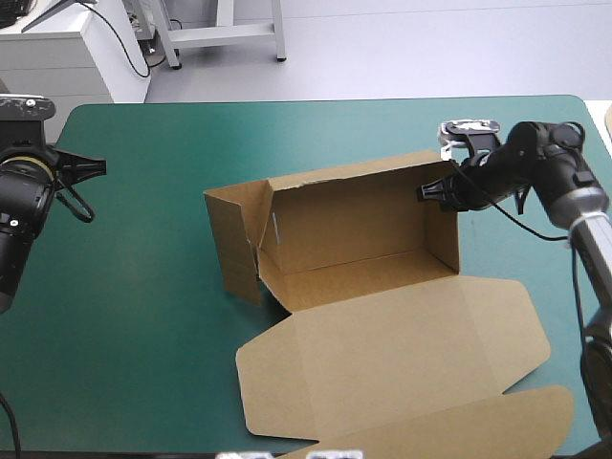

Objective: Fold the box

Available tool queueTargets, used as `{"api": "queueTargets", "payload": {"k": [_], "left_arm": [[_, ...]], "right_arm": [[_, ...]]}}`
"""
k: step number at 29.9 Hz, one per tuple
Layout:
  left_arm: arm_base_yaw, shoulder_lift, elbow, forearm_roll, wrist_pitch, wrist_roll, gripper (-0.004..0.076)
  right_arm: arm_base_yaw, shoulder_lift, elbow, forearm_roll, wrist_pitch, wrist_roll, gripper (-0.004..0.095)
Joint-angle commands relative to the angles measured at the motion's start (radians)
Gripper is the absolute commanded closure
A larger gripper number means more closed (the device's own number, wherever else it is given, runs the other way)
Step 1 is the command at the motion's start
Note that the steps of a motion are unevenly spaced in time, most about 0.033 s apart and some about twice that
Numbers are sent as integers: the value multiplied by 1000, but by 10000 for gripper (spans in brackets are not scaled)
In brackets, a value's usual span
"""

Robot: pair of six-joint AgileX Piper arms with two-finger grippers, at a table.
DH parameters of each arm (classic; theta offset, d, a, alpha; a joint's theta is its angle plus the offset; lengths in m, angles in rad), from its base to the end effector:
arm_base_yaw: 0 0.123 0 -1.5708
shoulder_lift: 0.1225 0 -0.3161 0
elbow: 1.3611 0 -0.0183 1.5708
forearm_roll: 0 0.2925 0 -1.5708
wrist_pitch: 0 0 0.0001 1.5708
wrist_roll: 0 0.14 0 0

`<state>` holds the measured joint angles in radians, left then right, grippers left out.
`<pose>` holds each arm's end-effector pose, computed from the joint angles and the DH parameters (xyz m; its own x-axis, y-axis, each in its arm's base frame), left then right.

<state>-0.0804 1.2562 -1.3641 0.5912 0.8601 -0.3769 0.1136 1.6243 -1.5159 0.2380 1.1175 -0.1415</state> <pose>0.3334 0.0325 0.4392 -0.5495 0.0769 -0.8319 -0.2616 0.9298 0.2588 0.4008 0.0756 0.3227 -0.8897 -0.1366 -0.4356 -0.2330 0.9564 0.1760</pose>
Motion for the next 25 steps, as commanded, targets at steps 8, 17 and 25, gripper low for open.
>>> {"api": "queueTargets", "payload": {"k": [8, 17, 25], "left_arm": [[28, -28, -24, -116, 25, 73, 731], [28, -26, -24, -167, 52, 131, 731], [28, -26, -24, -165, 58, 144, 731]], "right_arm": [[46, 184, -224, -23, 36, 83, 848], [46, 219, -301, -25, -90, 11, 433], [46, 219, -520, -93, 24, -60, 438]]}}
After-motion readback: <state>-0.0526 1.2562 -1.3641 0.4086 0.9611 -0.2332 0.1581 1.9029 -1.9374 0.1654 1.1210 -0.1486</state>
